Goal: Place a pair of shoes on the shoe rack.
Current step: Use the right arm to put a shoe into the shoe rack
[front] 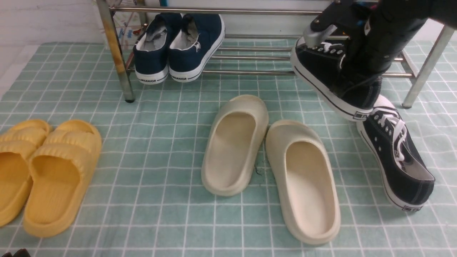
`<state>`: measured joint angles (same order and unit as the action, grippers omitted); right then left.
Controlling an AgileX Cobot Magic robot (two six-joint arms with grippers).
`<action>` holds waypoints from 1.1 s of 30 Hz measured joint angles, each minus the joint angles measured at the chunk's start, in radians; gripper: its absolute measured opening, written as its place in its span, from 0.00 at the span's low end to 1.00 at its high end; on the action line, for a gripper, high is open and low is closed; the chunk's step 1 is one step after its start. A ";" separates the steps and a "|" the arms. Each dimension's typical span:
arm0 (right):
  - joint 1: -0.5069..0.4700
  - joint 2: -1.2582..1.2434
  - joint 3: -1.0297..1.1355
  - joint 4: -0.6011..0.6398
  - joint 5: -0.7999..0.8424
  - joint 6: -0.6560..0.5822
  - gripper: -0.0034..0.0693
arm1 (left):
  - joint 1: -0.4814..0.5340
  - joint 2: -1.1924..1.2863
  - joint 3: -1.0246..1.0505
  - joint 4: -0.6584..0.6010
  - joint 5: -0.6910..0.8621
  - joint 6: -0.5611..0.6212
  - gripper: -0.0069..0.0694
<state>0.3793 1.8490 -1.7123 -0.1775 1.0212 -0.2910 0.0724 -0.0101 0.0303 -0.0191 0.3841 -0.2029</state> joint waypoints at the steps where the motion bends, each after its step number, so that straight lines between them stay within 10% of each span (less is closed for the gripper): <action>1: 0.000 0.015 0.000 -0.023 -0.036 0.000 0.07 | 0.000 0.000 0.000 0.000 0.000 0.000 0.31; 24: 0.000 0.177 0.000 -0.307 -0.496 0.315 0.08 | 0.000 0.000 0.000 0.000 0.000 0.000 0.33; 33: 0.000 0.137 -0.012 -0.333 -0.491 0.459 0.57 | 0.000 0.000 0.000 0.000 0.000 0.000 0.34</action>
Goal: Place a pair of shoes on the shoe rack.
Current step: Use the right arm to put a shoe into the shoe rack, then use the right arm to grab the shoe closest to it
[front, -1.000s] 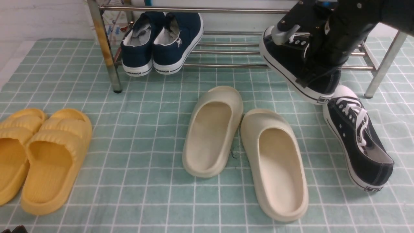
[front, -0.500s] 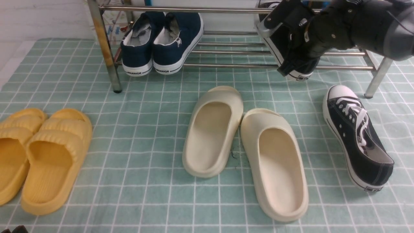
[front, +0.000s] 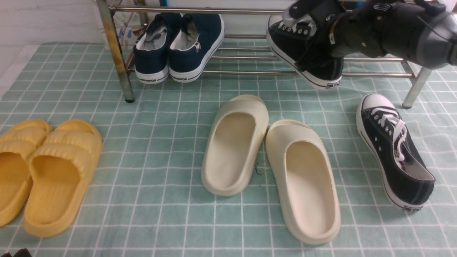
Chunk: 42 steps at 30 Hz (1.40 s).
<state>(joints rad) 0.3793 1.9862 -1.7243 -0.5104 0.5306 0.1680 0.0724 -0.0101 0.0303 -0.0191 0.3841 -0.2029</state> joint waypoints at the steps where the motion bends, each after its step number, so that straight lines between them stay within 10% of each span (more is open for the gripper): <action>1: 0.000 -0.009 0.000 0.001 0.025 0.011 0.62 | 0.000 0.000 0.000 0.000 0.000 0.000 0.34; 6: 0.000 -0.131 -0.001 0.018 0.236 0.046 0.81 | 0.000 0.000 0.000 0.000 0.000 0.000 0.34; 17: 0.000 -0.280 0.066 0.106 0.690 0.015 0.80 | 0.000 0.000 0.000 0.000 0.000 0.000 0.36; 29: -0.050 -0.335 0.531 0.249 0.420 0.082 0.66 | 0.000 0.000 0.000 0.000 0.001 0.001 0.37; 42: -0.188 -0.218 0.573 0.403 0.235 -0.006 0.63 | 0.000 0.000 0.000 0.000 0.001 0.002 0.38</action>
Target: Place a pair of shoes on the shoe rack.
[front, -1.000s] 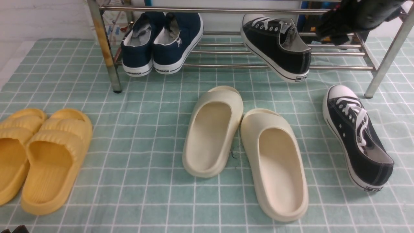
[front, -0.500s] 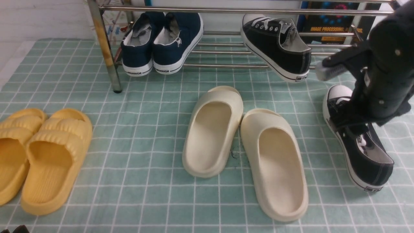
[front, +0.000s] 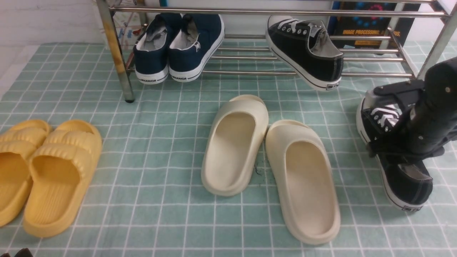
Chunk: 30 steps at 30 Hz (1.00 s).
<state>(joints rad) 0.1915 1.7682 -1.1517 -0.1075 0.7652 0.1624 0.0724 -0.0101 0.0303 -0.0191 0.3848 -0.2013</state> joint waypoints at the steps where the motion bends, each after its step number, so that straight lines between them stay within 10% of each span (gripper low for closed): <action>1: 0.001 0.015 0.000 0.006 0.000 -0.020 0.63 | 0.000 0.000 0.000 0.000 0.000 0.000 0.38; 6: 0.020 0.062 -0.001 0.031 0.016 -0.085 0.57 | 0.000 0.000 0.000 0.000 0.000 0.000 0.39; 12: 0.020 0.004 0.001 0.027 0.043 -0.089 0.25 | 0.000 0.000 0.000 0.000 0.000 0.000 0.40; 30: 0.028 -0.014 -0.355 -0.048 0.144 -0.119 0.25 | 0.000 0.000 0.000 0.000 0.000 0.000 0.40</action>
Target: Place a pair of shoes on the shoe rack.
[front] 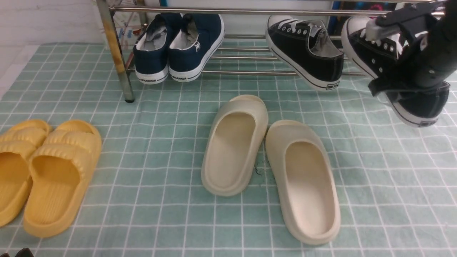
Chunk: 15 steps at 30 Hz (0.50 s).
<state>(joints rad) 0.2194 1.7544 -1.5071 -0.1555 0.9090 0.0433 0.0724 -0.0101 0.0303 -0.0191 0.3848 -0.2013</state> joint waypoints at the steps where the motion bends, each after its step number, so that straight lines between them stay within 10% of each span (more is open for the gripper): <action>1: 0.000 0.006 -0.006 0.000 0.002 0.000 0.25 | 0.000 0.000 0.000 0.000 0.000 0.000 0.40; 15: 0.000 0.283 -0.345 0.056 0.057 -0.087 0.25 | 0.000 0.000 0.000 0.000 0.000 0.000 0.40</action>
<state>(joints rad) 0.2194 2.0377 -1.8524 -0.0997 0.9657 -0.0439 0.0724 -0.0101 0.0303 -0.0191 0.3848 -0.2013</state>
